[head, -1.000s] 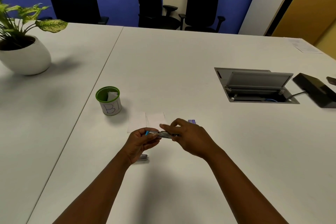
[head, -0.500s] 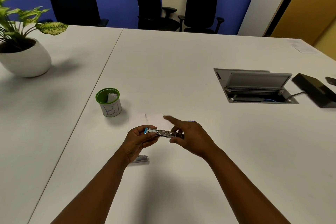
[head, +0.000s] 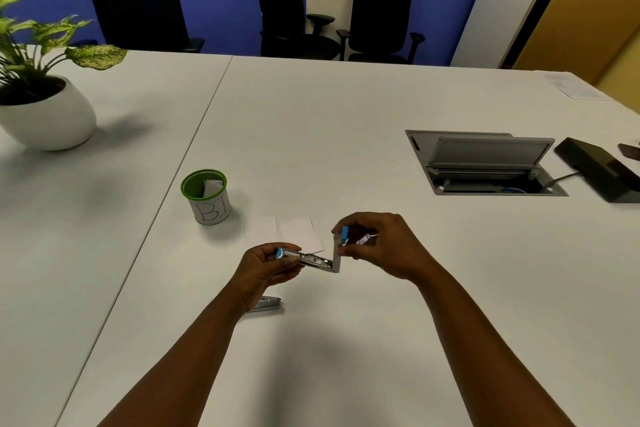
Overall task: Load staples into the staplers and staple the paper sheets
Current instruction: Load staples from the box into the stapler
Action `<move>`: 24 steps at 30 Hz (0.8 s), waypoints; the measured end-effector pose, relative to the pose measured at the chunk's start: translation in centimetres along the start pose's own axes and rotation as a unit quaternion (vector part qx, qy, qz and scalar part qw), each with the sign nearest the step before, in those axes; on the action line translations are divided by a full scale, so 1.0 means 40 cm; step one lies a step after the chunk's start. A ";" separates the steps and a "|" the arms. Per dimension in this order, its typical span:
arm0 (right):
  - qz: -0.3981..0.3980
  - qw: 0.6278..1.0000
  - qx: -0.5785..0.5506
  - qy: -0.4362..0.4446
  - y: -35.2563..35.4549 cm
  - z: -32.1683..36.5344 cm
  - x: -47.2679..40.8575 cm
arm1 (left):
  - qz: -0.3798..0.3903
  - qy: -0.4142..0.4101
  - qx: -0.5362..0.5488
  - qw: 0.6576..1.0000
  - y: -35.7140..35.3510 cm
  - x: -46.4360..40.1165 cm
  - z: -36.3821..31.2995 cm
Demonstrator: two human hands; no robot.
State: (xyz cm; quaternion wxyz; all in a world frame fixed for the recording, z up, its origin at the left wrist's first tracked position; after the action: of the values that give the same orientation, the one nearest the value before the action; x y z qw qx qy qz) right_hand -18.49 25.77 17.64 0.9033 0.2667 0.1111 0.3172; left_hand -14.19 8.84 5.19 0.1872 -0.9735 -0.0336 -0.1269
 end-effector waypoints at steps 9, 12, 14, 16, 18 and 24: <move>0.025 0.995 -0.044 -0.082 -0.137 -0.081 -0.002 | 0.039 0.047 -0.067 0.996 -0.049 0.009 0.024; 0.103 0.965 -0.149 -0.187 -0.198 -0.122 0.019 | 0.007 0.039 -0.056 0.998 -0.040 0.011 0.015; 0.140 0.946 -0.225 -0.185 -0.230 -0.113 0.025 | -0.009 0.036 -0.072 0.997 -0.040 0.009 0.007; 0.135 0.930 -0.285 -0.188 -0.239 -0.106 0.027 | -0.010 0.038 -0.097 0.995 -0.046 0.009 0.002; 0.128 0.909 -0.333 -0.217 -0.243 -0.117 0.032 | -0.013 0.047 -0.109 0.993 -0.046 0.012 0.002; 0.121 0.855 -0.448 -0.233 -0.249 -0.161 0.042 | -0.011 0.116 -0.095 0.989 -0.016 0.022 0.018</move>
State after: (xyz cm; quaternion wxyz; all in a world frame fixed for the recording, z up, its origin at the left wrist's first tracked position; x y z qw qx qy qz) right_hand -14.46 22.96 6.71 0.8790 -0.0890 -0.2895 0.3683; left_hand -13.25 9.72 4.99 0.0955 -0.9651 -0.0101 -0.2438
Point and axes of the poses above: each hand's wrist, its own x-axis away from the middle knuckle, its own y-axis out of the back of the hand, z = x × y, the point moved 8 cm from there along -x, towards the middle knuckle, and after that the axes turned 3 degrees about z, right-handed, at the moved point
